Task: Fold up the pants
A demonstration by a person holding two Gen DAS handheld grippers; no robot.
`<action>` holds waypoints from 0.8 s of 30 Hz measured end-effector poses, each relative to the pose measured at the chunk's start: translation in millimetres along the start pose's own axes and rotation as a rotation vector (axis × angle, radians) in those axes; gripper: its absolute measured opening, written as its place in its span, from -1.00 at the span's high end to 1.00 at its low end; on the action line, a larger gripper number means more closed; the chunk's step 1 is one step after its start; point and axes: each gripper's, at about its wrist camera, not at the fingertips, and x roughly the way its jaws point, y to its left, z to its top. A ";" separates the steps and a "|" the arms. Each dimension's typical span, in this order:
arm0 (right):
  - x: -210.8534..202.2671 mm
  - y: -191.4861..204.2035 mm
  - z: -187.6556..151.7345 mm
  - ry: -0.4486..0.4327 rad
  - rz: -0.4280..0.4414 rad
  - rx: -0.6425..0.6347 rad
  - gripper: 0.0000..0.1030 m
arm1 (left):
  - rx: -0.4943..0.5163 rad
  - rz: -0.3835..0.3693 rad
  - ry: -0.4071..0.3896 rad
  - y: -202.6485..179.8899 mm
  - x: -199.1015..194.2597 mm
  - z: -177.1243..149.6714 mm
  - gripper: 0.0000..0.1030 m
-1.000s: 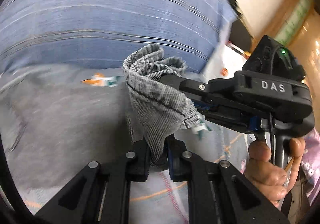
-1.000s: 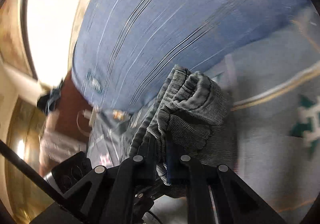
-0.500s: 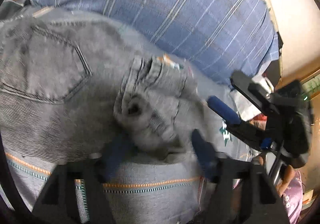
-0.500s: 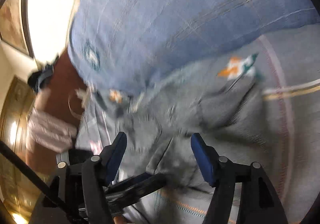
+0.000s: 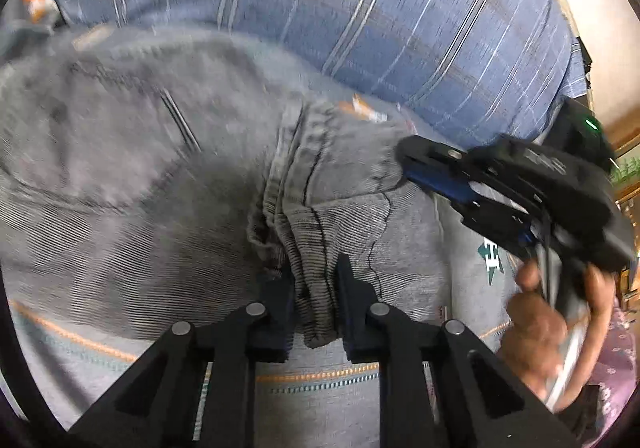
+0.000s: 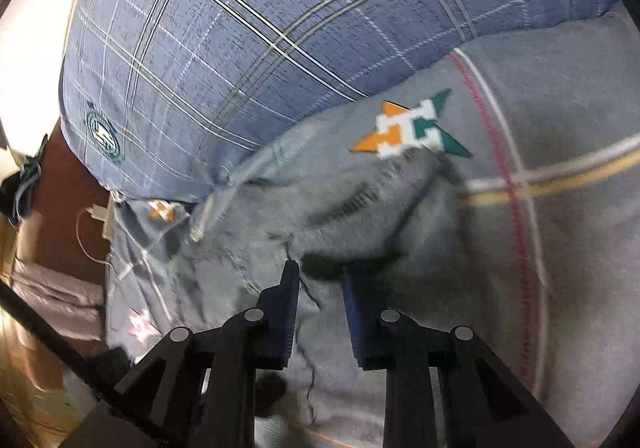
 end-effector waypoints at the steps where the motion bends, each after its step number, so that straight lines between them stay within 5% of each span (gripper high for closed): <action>1: 3.2 4.9 5.5 0.005 0.012 -0.014 0.48 | 0.011 0.023 -0.022 0.2 -5.0 1.3 0.67; 6: 38.6 4.8 5.4 0.060 -0.041 -0.051 0.45 | -0.034 0.047 0.093 20.0 34.8 0.8 0.65; 10: 31.7 -0.5 9.3 0.017 -0.132 -0.060 0.44 | 0.002 0.024 0.037 11.1 15.4 1.5 0.66; 16: 29.3 -15.4 10.8 -0.019 -0.157 0.000 0.43 | 0.065 0.101 0.079 9.5 30.8 -7.2 0.61; 18: 25.0 -11.4 9.2 -0.020 -0.165 -0.006 0.38 | 0.075 0.109 0.072 3.9 21.7 -5.1 0.38; 20: 10.3 -0.1 6.1 -0.059 -0.119 -0.017 0.11 | 0.093 0.113 0.052 1.4 11.2 -0.3 0.11; 22: -6.2 10.9 3.9 -0.107 -0.075 -0.041 -0.39 | 0.076 0.115 0.013 2.3 -4.7 4.8 0.09; 24: -23.1 21.9 -0.8 -0.155 -0.036 -0.062 -0.41 | 0.042 0.105 -0.035 10.3 -26.4 13.9 0.03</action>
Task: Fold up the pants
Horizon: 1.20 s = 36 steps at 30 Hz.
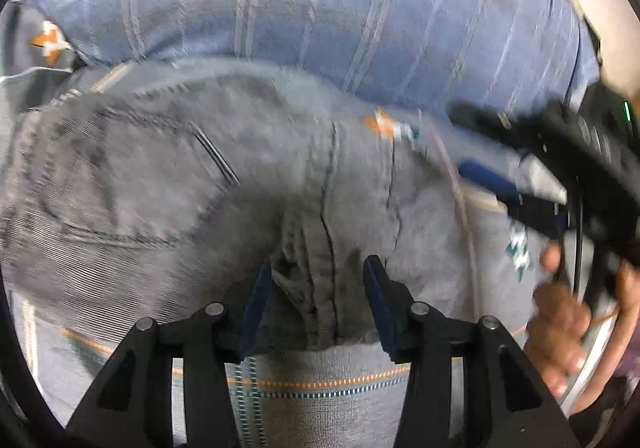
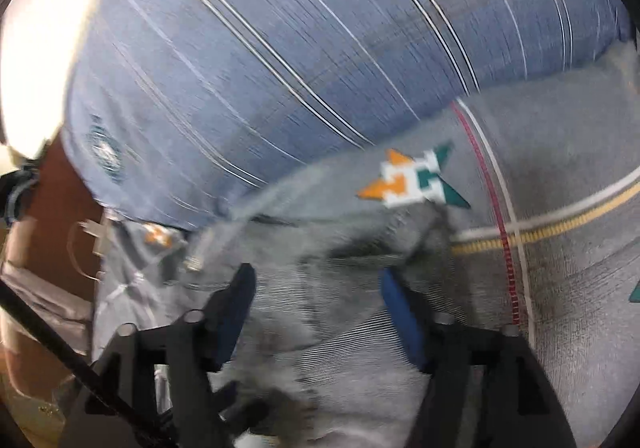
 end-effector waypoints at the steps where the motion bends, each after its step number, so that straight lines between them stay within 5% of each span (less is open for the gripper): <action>1: -6.6 6.0 -1.3 -0.014 0.018 -0.012 -0.41 | -0.017 0.002 -0.015 2.4 -5.9 4.9 -0.03; 3: -17.5 19.1 -6.9 -0.048 0.051 -0.045 -0.41 | -0.078 0.015 -0.045 23.9 -27.7 14.6 -0.25; 10: -24.0 61.4 -45.2 -0.133 0.117 -0.090 -0.41 | -0.361 0.057 -0.095 116.8 -75.9 -4.1 -0.26; 15: -0.4 89.4 -69.2 -0.011 0.133 -0.177 -0.19 | -0.612 0.082 -0.095 190.2 -84.2 -32.1 -0.26; 22: 36.2 113.7 -98.7 0.153 0.115 -0.303 -0.15 | -0.707 0.073 -0.073 223.5 -64.1 -32.4 -0.22; 26: 41.9 115.6 -105.8 0.174 0.112 -0.336 -0.14 | -0.777 0.063 -0.070 236.3 -46.8 -30.4 0.15; 36: 59.3 109.9 -108.6 0.215 0.100 -0.296 -0.15 | -0.830 0.112 -0.116 248.7 -30.7 -19.8 0.19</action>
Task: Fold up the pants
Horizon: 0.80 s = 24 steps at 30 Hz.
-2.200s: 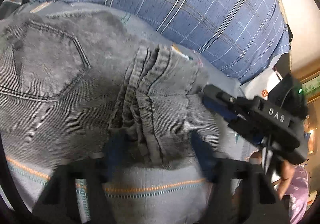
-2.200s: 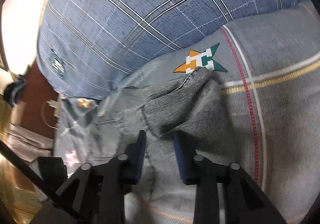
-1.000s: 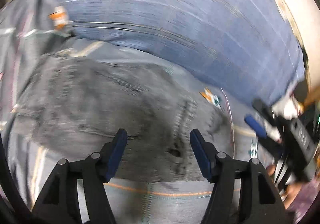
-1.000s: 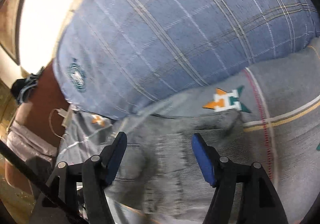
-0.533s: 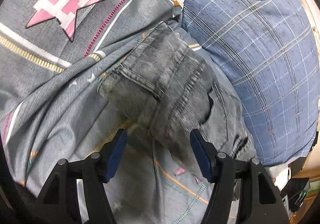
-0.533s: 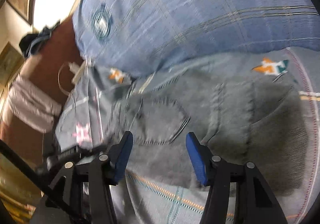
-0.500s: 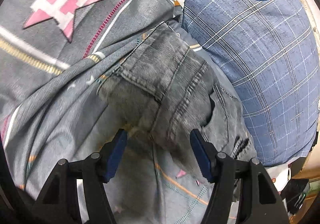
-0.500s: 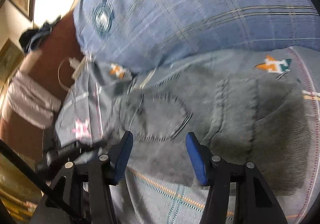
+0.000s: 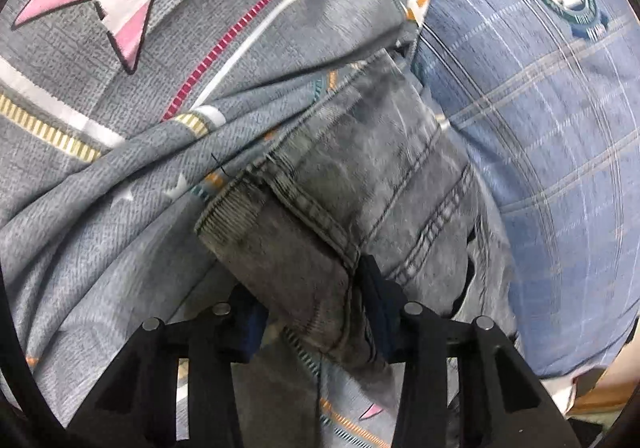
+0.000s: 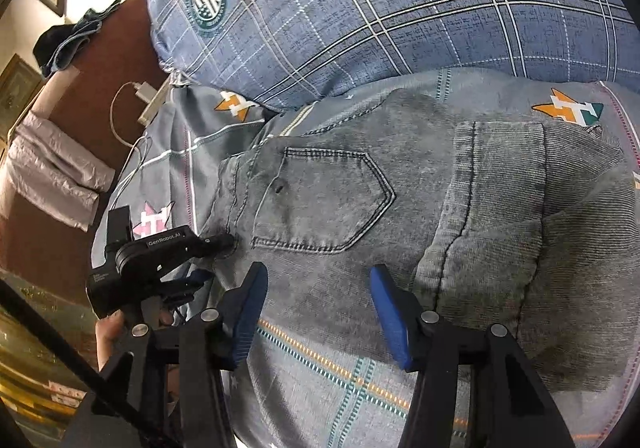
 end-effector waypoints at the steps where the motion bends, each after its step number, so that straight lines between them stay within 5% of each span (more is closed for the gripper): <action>1: 4.4 -0.9 2.4 0.010 0.000 0.016 -0.15 | -0.020 -0.011 -0.002 0.2 3.7 5.3 0.19; 5: 46.7 1.8 12.5 0.102 0.024 0.069 0.02 | -0.004 -0.022 -0.018 -0.8 6.0 9.3 0.52; 7: 59.0 5.1 12.9 0.103 0.047 0.069 0.27 | 0.033 -0.011 -0.056 -4.0 -6.6 2.0 0.67; 10: 71.8 11.6 4.3 0.117 0.041 0.025 0.56 | 0.228 0.062 -0.207 -47.5 -35.0 -14.3 0.72; 19: 84.3 4.9 -3.0 0.190 0.051 0.032 0.64 | 0.559 0.053 -0.361 -111.8 -65.2 -58.2 0.75; 24: 18.4 -22.6 14.2 0.108 0.131 0.168 0.63 | 0.806 0.033 -0.410 -156.3 -86.5 -96.8 0.77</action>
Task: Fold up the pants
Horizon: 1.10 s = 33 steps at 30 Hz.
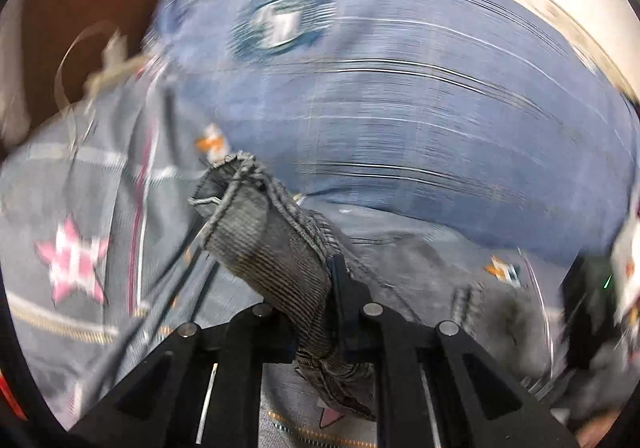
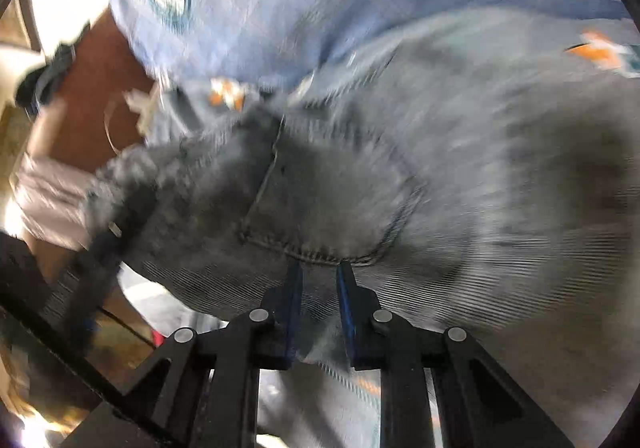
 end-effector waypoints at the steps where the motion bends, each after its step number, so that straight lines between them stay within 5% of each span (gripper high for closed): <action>1: -17.6 -3.6 2.5 -0.017 -0.006 0.011 0.63 | 0.029 -0.018 -0.003 -5.6 -6.3 0.8 0.77; 5: -91.8 -31.8 2.0 -0.141 -0.026 0.033 0.53 | 0.254 -0.116 -0.023 -69.6 -17.1 -1.1 0.77; 7: -114.7 -48.3 4.9 -0.216 0.013 0.070 -0.18 | 0.344 -0.171 -0.021 -101.5 -17.0 -9.8 0.77; 8: -130.6 -61.4 10.1 -0.260 0.031 0.116 -0.29 | 0.368 -0.191 -0.012 -113.5 -14.6 -12.9 0.78; 12: -161.7 -86.5 27.8 -0.311 0.094 0.133 -0.40 | 0.454 -0.309 0.087 -166.6 11.5 -44.0 0.79; 15: -164.8 -103.2 30.0 -0.336 0.083 0.213 -0.49 | 0.425 -0.378 0.170 -180.9 35.4 -66.5 0.79; 20: -138.0 -123.5 35.2 -0.234 0.056 0.280 -0.50 | 0.445 -0.367 0.145 -187.4 40.7 -89.6 0.79; 23: -116.0 -119.3 36.8 -0.174 0.018 0.242 -0.42 | 0.441 -0.360 0.120 -185.5 33.3 -88.4 0.79; 27: -99.4 -107.1 35.1 -0.136 -0.038 0.158 0.70 | 0.427 -0.381 0.111 -182.7 28.1 -90.1 0.79; 30: -125.0 -91.8 28.5 -0.197 -0.025 0.121 0.75 | 0.405 -0.441 0.036 -177.6 5.2 -79.2 0.78; 33: -147.1 -78.7 24.5 -0.220 -0.084 0.047 0.76 | 0.400 -0.492 0.054 -187.9 2.6 -77.1 0.64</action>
